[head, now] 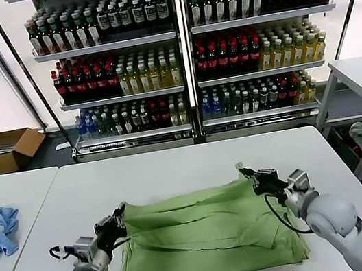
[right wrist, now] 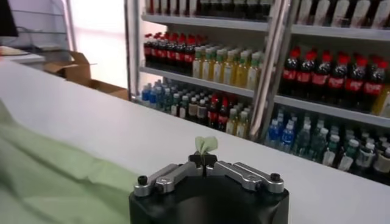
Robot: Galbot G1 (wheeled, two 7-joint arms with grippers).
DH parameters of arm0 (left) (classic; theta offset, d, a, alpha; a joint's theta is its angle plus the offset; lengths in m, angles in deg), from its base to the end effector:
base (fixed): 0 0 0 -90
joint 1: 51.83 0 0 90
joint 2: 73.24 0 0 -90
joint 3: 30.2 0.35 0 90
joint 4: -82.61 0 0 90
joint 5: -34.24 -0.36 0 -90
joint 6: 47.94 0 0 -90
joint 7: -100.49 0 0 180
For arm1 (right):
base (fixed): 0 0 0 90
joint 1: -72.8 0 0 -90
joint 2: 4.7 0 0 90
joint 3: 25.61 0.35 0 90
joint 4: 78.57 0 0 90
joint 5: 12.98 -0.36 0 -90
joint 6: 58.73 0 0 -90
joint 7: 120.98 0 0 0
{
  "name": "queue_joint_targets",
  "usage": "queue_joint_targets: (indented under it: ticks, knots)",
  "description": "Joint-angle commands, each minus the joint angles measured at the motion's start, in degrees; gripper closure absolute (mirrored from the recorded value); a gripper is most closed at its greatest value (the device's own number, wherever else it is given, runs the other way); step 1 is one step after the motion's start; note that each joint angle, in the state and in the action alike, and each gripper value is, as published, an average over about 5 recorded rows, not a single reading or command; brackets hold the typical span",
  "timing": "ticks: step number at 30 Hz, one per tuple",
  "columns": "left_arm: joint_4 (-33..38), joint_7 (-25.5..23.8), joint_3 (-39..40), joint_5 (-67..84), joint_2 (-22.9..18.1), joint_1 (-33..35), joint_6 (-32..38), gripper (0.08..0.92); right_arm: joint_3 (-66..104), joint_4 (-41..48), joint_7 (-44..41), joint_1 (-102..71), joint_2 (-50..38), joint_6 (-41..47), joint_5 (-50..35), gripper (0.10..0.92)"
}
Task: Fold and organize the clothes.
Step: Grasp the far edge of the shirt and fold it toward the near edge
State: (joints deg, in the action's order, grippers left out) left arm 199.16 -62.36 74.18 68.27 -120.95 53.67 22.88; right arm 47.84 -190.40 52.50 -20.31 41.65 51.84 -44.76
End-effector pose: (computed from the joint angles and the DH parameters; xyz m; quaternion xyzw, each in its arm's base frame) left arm 0.2488 0.0681 -0.2700 -0.0905 -0.9767 -0.0760 0.1792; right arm 0.3078 -0.0803 -0.2391 0.2670 -0.9477 0.0988 0.1443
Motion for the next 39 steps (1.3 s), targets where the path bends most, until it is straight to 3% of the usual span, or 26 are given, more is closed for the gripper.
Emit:
queue_joint_targets:
  ticks: [1,8,17,26,39]
  knots:
    - [12.61,3.18,-1.26,-8.50,1.64,16.14,1.33,0.916,11.54,-14.36,-1.29,-22.85,-4.22,-3.62,4.39,0.919]
    - [12.41,4.24,-1.20,-9.45,1.62,15.49,0.96,0.916,23.21,-16.56,-2.50,-33.90,-4.24,-5.63,4.42,0.919]
    - [11.61,7.11,-1.45,-9.17,1.48,14.31,-1.64,0.916,28.11,-14.74,-2.55,-36.39,-4.06,-6.33,4.05,0.919]
    - [11.46,6.95,-0.88,-11.03,1.48,16.19,-2.39,0.916,28.99,-13.00,-2.63,-40.90,-2.91,-8.45,6.80,0.919]
    - [6.45,7.09,1.12,-13.75,0.75,15.33,-1.71,0.916,21.29,-12.34,8.24,-39.64,0.61,-9.55,7.08,0.919]
